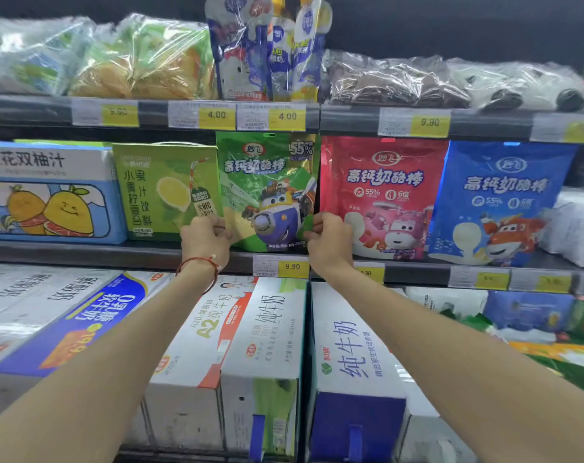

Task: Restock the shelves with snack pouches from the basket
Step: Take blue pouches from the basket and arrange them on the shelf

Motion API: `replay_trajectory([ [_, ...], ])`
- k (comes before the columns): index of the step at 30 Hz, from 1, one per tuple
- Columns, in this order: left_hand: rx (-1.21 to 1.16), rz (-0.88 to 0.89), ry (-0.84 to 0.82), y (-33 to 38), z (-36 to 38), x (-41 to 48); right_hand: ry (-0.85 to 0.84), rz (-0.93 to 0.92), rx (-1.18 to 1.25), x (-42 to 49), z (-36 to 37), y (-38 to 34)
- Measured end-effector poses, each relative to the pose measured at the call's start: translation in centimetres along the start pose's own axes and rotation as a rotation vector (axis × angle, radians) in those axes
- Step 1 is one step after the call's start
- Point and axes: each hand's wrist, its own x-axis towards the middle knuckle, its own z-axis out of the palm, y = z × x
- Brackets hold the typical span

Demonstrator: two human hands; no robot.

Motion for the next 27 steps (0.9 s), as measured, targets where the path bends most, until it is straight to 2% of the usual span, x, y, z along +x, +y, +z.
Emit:
replay_trajectory([
  [5, 0.041, 0.025, 0.086, 0.0, -0.1, -0.1, 0.000, 0.011, -0.057, 0.2, 0.1, 0.0],
  [9, 0.052, 0.094, 0.038, -0.4, -0.4, 0.1, -0.046, -0.015, -0.022, 0.4, -0.6, 0.3],
  [12, -0.040, 0.147, 0.068, 0.8, -1.2, 0.8, 0.021, -0.016, 0.113, 0.5, -1.5, -1.1],
  [15, -0.117, 0.187, 0.128, 2.9, -1.5, 2.2, 0.124, 0.009, 0.141, 1.6, -1.8, -3.2],
  [21, -0.200, 0.050, 0.128, 3.6, -1.4, 3.3, 0.165, 0.091, 0.145, 3.4, -1.8, -3.4],
  [27, -0.236, 0.058, 0.190, 3.9, -0.9, 2.2, 0.119, -0.015, 0.120, 2.5, -2.8, -2.9],
])
